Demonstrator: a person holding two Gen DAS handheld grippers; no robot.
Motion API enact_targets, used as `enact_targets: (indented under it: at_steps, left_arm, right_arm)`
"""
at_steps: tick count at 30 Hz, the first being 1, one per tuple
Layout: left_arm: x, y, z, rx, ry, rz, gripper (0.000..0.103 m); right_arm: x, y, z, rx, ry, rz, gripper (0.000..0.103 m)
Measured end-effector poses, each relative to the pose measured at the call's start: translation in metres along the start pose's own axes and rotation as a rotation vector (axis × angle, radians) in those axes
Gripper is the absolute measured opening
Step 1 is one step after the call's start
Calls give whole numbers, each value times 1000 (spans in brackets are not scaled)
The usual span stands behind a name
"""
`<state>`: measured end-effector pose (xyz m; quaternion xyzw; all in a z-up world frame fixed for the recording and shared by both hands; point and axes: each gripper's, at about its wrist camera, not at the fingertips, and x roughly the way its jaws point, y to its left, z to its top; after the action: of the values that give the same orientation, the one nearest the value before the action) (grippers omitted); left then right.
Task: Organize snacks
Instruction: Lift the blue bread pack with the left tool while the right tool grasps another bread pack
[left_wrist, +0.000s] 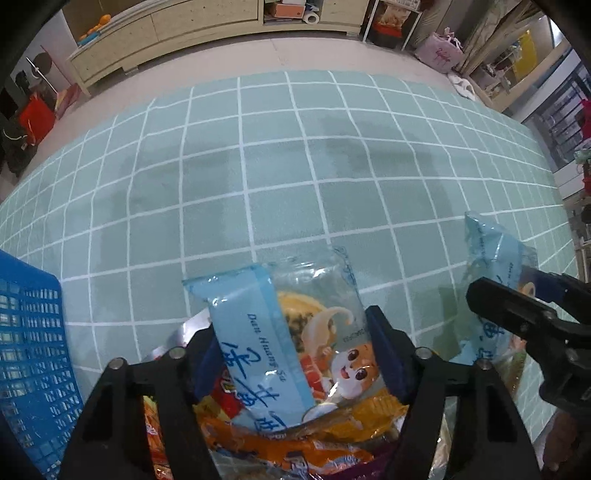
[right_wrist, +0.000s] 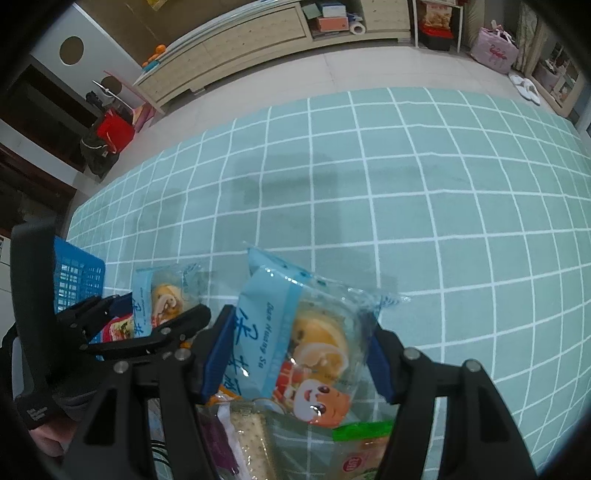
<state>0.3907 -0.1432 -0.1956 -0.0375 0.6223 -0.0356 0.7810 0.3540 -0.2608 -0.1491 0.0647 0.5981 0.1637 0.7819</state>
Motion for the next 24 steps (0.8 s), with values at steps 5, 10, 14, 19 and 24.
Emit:
enact_targets:
  at_steps: [5, 10, 14, 19, 24]
  left_arm:
    - [-18, 6, -11, -4, -37, -24, 64]
    - [-51, 14, -20, -18, -103, -48, 64]
    - [-85, 14, -30, 1, -153, -70, 63]
    - [-129, 24, -53, 8, -220, -95, 63]
    - [-169, 39, -71, -2, -266, -116, 63]
  right_arm:
    - [-7, 8, -2, -17, -9, -4, 69]
    - [-24, 21, -8, -42, -25, -16, 69]
    - [-42, 33, -14, -49, -47, -19, 69]
    - [-69, 56, -23, -79, -85, -32, 69]
    - [-94, 84, -33, -115, -121, -43, 69]
